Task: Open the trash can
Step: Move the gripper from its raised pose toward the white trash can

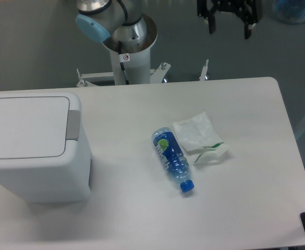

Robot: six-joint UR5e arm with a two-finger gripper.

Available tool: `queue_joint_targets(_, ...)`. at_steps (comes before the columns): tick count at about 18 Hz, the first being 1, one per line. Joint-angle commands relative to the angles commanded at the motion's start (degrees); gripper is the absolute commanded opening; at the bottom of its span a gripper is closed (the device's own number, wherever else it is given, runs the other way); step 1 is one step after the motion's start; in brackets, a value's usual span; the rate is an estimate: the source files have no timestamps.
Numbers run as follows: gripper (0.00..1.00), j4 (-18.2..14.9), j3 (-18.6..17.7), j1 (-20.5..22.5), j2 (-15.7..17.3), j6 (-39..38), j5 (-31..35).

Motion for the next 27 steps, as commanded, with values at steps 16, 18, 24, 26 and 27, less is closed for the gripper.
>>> queue_joint_targets(16,1.00,0.00,-0.97,-5.87,0.09,-11.32,-0.61)
queue_joint_targets(18,1.00,0.00,-1.76,-8.25,0.00,-16.15,-0.61)
queue_joint_targets(24,1.00,0.44,-1.15,-19.14,-2.54,-40.48,-0.70)
queue_joint_targets(26,1.00,3.06,0.34,-21.26,-4.47,-49.35,-2.27)
queue_joint_targets(27,1.00,4.64,0.53,-22.05,-5.18,-54.88,-4.81)
